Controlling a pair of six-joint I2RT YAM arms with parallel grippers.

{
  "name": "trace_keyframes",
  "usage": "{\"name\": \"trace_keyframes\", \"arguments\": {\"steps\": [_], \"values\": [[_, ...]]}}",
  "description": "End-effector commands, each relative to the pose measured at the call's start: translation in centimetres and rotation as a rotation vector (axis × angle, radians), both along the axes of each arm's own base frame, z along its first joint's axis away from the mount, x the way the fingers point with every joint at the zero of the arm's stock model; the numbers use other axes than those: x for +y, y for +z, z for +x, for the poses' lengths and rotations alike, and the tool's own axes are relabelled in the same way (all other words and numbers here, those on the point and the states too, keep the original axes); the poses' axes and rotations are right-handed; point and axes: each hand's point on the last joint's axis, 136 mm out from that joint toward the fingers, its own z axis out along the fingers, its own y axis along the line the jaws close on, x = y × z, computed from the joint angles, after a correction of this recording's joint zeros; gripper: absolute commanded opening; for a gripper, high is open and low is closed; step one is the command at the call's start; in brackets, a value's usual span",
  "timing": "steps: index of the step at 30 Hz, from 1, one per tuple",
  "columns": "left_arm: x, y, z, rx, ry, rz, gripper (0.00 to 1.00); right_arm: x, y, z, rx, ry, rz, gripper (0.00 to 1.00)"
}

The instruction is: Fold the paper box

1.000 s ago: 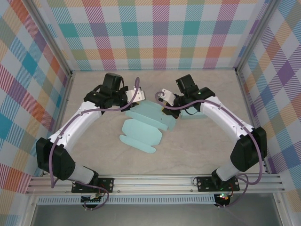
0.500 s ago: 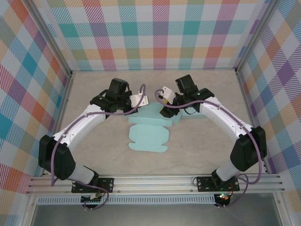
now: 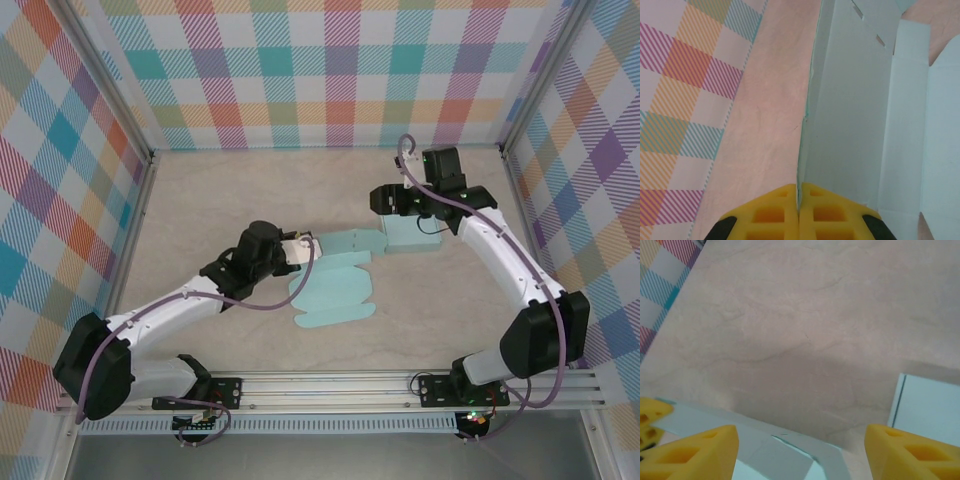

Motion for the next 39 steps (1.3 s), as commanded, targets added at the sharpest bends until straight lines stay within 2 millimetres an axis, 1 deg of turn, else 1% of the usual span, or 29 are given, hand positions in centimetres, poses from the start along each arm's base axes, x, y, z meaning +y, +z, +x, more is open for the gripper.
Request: {"name": "trace_keyframes", "arguments": {"steps": [1, 3, 8, 12, 19, 21, 25, 30, 32, 34, 37, 39], "values": [[0.1, 1.6, 1.2, -0.129, 0.095, -0.048, 0.00, 2.3, 0.1, -0.2, 0.133, -0.007, 0.158, 0.68], [0.1, 1.1, 1.4, -0.155, 0.120, -0.036, 0.00, 2.5, -0.3, 0.3, 0.142, -0.008, 0.159, 0.68], [0.2, 0.2, 1.7, -0.182, 0.153, -0.005, 0.00, 3.9, -1.5, 0.5, 0.177, 0.011, 0.133, 0.69], [0.2, 0.3, 1.8, -0.205, 0.155, 0.004, 0.00, 4.9, -2.7, 0.5, 0.201, 0.016, 0.109, 0.69], [0.0, -0.1, 2.0, -0.224, 0.162, 0.036, 0.00, 7.0, -3.9, 0.7, 0.226, 0.051, 0.088, 0.70], [0.0, -0.3, 2.2, -0.225, 0.168, 0.040, 0.00, 7.2, -4.2, 0.8, 0.237, 0.054, 0.080, 0.71], [0.2, 0.1, 2.6, -0.246, 0.199, 0.027, 0.00, 7.2, -5.3, 0.7, 0.284, 0.025, 0.081, 0.71], [0.1, 0.0, 2.9, -0.253, 0.210, 0.019, 0.00, 8.2, -6.2, 0.3, 0.326, 0.018, 0.155, 0.67], [-0.1, -0.2, 2.9, -0.249, 0.204, 0.022, 0.00, 8.6, -6.4, 0.3, 0.330, 0.019, 0.169, 0.65], [-0.4, -0.5, 2.8, -0.244, 0.194, 0.028, 0.00, 9.1, -6.3, 0.5, 0.326, 0.024, 0.189, 0.59], [-0.9, -0.6, 2.5, -0.244, 0.178, 0.027, 0.00, 10.0, -6.5, 0.7, 0.331, 0.035, 0.207, 0.45], [-1.1, -0.7, 2.5, -0.244, 0.175, 0.027, 0.00, 10.4, -6.6, 0.8, 0.334, 0.039, 0.216, 0.31]]}}
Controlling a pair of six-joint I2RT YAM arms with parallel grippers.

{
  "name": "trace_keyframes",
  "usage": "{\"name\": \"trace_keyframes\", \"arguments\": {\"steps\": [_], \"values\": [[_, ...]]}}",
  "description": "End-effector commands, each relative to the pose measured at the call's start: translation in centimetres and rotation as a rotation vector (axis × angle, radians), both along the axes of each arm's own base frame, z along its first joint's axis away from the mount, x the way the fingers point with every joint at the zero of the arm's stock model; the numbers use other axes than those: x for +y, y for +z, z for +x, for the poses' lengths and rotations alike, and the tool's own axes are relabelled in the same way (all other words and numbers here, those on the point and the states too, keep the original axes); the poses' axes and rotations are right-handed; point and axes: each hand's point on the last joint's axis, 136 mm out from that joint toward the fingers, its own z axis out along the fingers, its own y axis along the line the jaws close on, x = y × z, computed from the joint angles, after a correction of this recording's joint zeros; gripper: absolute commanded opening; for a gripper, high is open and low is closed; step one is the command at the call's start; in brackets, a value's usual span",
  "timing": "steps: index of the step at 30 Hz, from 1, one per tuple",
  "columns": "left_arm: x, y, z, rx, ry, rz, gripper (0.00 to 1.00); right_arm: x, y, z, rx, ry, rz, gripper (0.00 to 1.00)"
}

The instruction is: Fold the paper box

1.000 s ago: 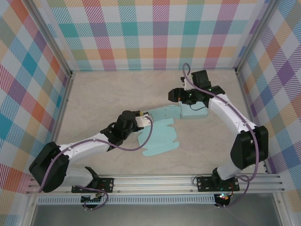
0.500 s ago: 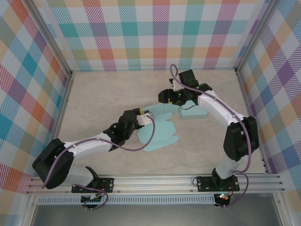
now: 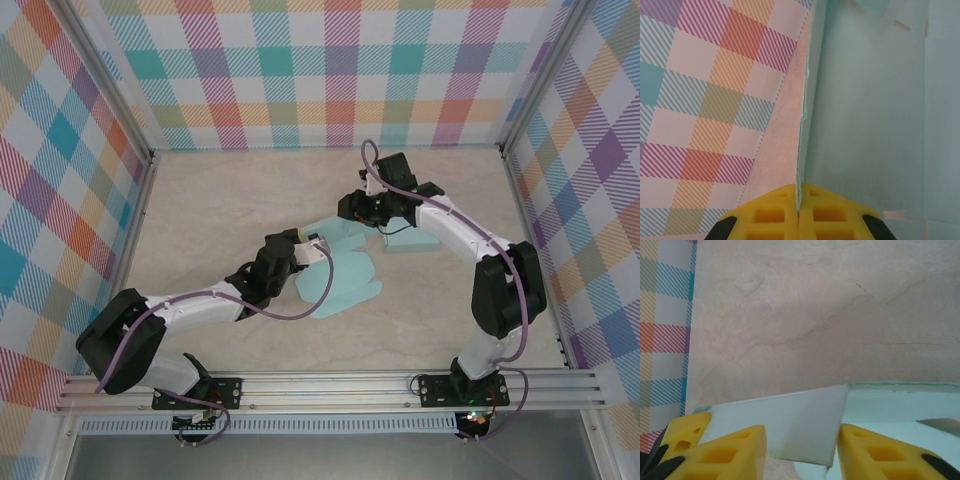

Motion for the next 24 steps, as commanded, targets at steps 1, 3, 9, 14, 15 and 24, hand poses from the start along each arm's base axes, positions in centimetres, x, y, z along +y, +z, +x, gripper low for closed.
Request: {"name": "trace_keyframes", "arguments": {"steps": [1, 3, 9, 14, 15, 24], "values": [[-1.7, 0.6, -0.4, -0.032, -0.048, -0.029, 0.00, 2.3, 0.5, -0.3, 0.001, 0.048, 0.077, 0.24], [-1.7, 0.5, -0.4, -0.029, -0.044, -0.031, 0.00, 2.4, 0.6, -0.4, 0.001, 0.047, 0.080, 0.17], [-1.2, 0.3, -0.5, -0.029, -0.031, -0.025, 0.00, -0.1, 1.2, -1.4, -0.052, 0.002, 0.000, 0.39], [-0.9, 0.6, -0.7, -0.029, -0.029, -0.029, 0.00, -3.9, 1.9, -2.5, -0.108, -0.081, -0.037, 0.47], [-0.8, 0.7, -0.8, -0.028, -0.034, -0.036, 0.00, -4.5, 1.9, -2.7, -0.117, -0.094, -0.037, 0.48], [-0.2, 2.6, -2.9, 0.015, -0.122, -0.165, 0.00, -8.0, -2.3, -3.6, -0.120, -0.144, -0.084, 0.46]]}}
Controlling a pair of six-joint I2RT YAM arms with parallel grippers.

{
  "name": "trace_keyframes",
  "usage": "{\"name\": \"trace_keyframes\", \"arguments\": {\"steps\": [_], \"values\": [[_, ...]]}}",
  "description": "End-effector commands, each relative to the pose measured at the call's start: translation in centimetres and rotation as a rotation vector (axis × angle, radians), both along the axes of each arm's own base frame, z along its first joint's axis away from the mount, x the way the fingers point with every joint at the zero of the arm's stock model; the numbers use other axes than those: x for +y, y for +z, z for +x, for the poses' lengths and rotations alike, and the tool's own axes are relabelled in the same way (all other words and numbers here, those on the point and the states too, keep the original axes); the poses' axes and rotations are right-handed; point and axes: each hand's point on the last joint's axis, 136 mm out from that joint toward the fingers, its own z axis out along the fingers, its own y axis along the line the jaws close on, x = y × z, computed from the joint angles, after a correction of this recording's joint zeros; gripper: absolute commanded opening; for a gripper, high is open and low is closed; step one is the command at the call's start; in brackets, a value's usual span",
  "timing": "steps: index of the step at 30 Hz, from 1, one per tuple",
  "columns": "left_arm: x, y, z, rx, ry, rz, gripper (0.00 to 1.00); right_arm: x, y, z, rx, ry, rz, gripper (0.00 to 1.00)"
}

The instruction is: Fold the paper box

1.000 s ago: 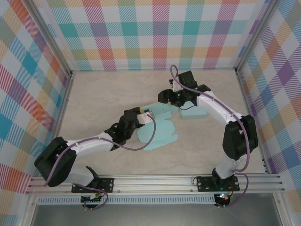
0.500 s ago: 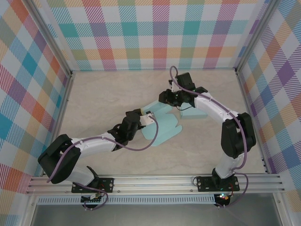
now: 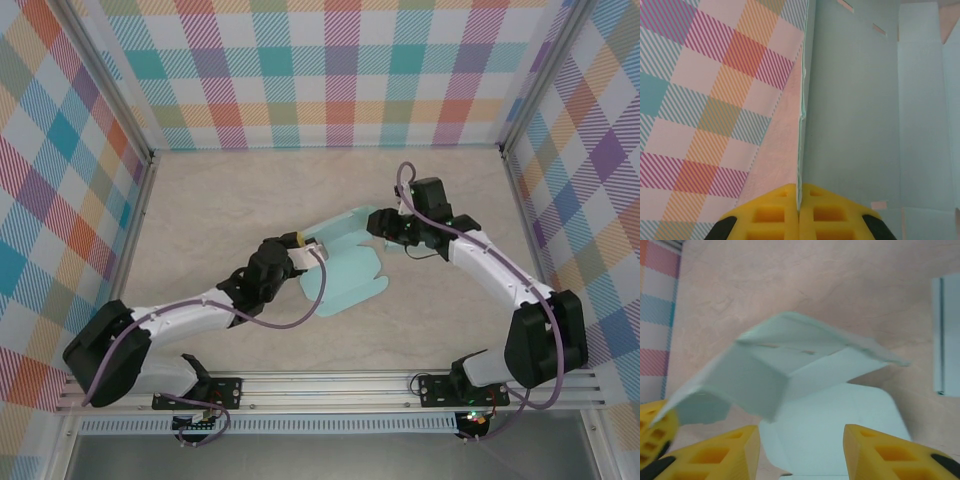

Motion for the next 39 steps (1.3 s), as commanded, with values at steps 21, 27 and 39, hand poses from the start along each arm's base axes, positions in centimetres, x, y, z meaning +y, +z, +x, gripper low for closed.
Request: {"name": "trace_keyframes", "arguments": {"steps": [21, 27, 39], "values": [[0.7, 2.0, -1.3, 0.058, -0.075, -0.177, 0.00, 1.9, -4.0, 3.4, -0.190, 0.108, 0.011, 0.65], [0.9, 2.1, -1.2, 0.058, -0.065, -0.181, 0.00, 1.8, -4.6, 3.7, -0.186, 0.101, -0.001, 0.75], [1.0, 1.6, 0.0, 0.085, -0.013, -0.159, 0.00, 2.9, -2.9, 2.9, -0.196, 0.130, 0.096, 0.51]]}}
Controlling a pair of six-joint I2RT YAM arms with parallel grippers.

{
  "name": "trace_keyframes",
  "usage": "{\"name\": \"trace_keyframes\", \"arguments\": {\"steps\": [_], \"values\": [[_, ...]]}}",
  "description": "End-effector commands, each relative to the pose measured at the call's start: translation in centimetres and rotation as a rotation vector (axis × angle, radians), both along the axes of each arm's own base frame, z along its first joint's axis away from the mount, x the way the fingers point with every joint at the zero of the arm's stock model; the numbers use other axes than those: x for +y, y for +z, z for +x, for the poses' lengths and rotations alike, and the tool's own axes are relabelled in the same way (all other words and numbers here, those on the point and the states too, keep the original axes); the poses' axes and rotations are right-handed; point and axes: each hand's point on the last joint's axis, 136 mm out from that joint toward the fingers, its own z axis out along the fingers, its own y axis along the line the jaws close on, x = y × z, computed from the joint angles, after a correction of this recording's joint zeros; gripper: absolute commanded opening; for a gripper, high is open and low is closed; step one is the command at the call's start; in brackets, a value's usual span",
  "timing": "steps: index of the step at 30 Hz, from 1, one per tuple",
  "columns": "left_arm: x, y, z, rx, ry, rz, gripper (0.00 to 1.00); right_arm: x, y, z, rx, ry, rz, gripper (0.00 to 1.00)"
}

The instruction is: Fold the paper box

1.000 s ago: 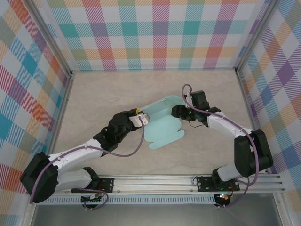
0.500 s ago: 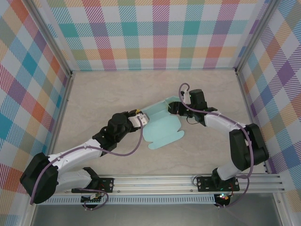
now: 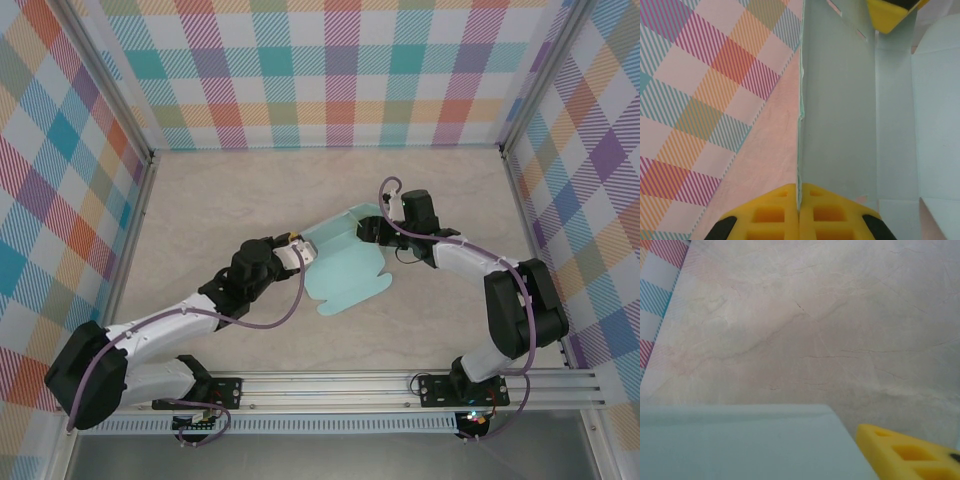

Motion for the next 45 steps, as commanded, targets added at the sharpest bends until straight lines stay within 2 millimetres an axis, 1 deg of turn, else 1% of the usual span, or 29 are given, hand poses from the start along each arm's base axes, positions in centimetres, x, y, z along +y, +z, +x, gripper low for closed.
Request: {"name": "trace_keyframes", "arguments": {"steps": [1, 4, 8, 10, 15, 21, 24, 27, 30, 33, 37, 41, 45], "values": [[0.1, 0.8, 1.1, -0.001, 0.037, -0.015, 0.00, 0.8, 1.6, -0.4, -0.027, 0.025, 0.071, 0.48], [-0.1, 0.6, 1.4, 0.005, 0.041, -0.014, 0.00, 0.9, 1.7, -0.7, -0.017, 0.025, 0.096, 0.43], [-0.3, 0.4, 1.9, 0.013, 0.054, 0.001, 0.00, 1.2, 2.1, -1.0, -0.018, 0.023, 0.136, 0.43], [-0.4, 0.1, 2.1, 0.020, 0.058, 0.010, 0.00, 1.6, 2.3, -1.1, -0.021, 0.022, 0.158, 0.44], [-0.7, -0.4, 2.4, 0.031, 0.064, 0.026, 0.00, 2.3, 2.3, -0.8, -0.015, 0.000, 0.216, 0.54], [-1.0, -0.8, 2.6, 0.038, 0.074, 0.051, 0.00, 3.1, 1.4, -0.4, 0.031, -0.026, 0.291, 0.56], [-1.3, -1.0, 2.6, 0.039, 0.072, 0.056, 0.00, 3.6, 0.6, -0.1, 0.061, -0.035, 0.314, 0.54], [-1.6, -1.1, 2.6, 0.040, 0.061, 0.061, 0.00, 4.1, -0.9, 0.1, 0.105, -0.045, 0.323, 0.51], [-1.7, -1.6, 2.4, 0.034, 0.050, 0.096, 0.00, 4.3, -1.9, 0.2, 0.143, -0.052, 0.330, 0.52], [-1.5, -2.6, 2.2, 0.015, 0.040, 0.178, 0.00, 3.5, -2.7, 0.0, 0.171, -0.084, 0.283, 0.53], [-0.7, -3.6, 2.2, -0.022, 0.056, 0.303, 0.00, 1.7, -3.2, -0.5, 0.189, -0.125, 0.191, 0.59], [-0.6, -4.5, 2.4, -0.063, 0.067, 0.420, 0.00, 0.4, -2.6, -1.3, 0.190, -0.127, 0.154, 0.64], [-0.8, -5.7, 2.4, -0.081, 0.067, 0.528, 0.00, -1.1, -1.6, -2.1, 0.181, -0.144, 0.125, 0.68]]}}
